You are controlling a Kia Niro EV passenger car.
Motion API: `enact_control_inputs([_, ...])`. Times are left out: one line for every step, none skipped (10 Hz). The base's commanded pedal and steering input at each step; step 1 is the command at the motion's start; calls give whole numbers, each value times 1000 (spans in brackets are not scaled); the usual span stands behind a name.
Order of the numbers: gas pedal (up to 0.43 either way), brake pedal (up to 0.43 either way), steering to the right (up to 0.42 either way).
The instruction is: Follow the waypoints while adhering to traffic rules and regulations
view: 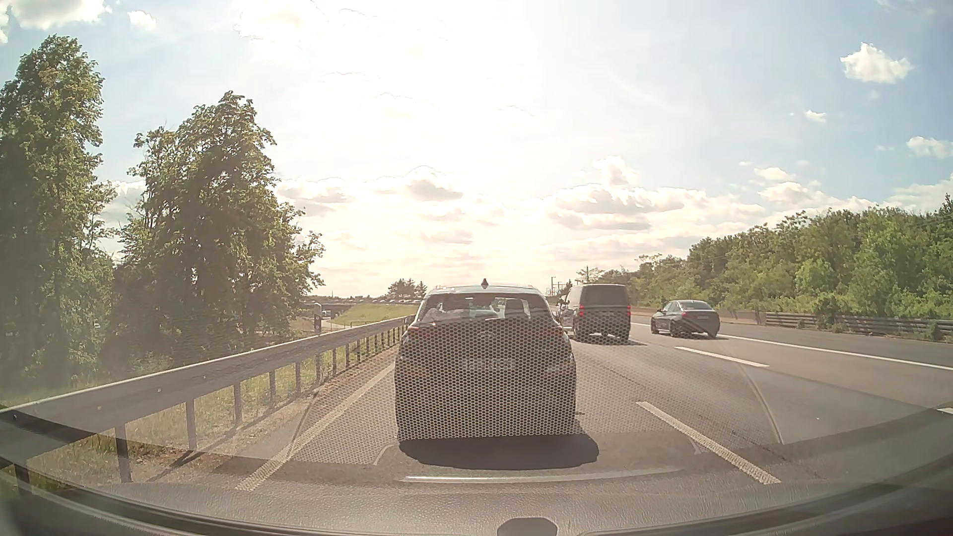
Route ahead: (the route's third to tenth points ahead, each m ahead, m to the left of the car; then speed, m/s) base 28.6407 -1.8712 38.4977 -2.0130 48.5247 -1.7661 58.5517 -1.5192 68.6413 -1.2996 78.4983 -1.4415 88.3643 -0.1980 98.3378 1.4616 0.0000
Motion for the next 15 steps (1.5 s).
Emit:
enact_control_inputs([0,220,1])
enact_control_inputs([0,220,2])
enact_control_inputs([0,220,2])
enact_control_inputs([0,220,1])
enact_control_inputs([0,220,2])
enact_control_inputs([0,220,2])
enact_control_inputs([0,220,2])
enact_control_inputs([0,220,2])
enact_control_inputs([0,220,2])
enact_control_inputs([0,220,2])
enact_control_inputs([0,220,1])
enact_control_inputs([0,220,1])
enact_control_inputs([0,220,1])
enact_control_inputs([0,220,2])
enact_control_inputs([0,220,2])
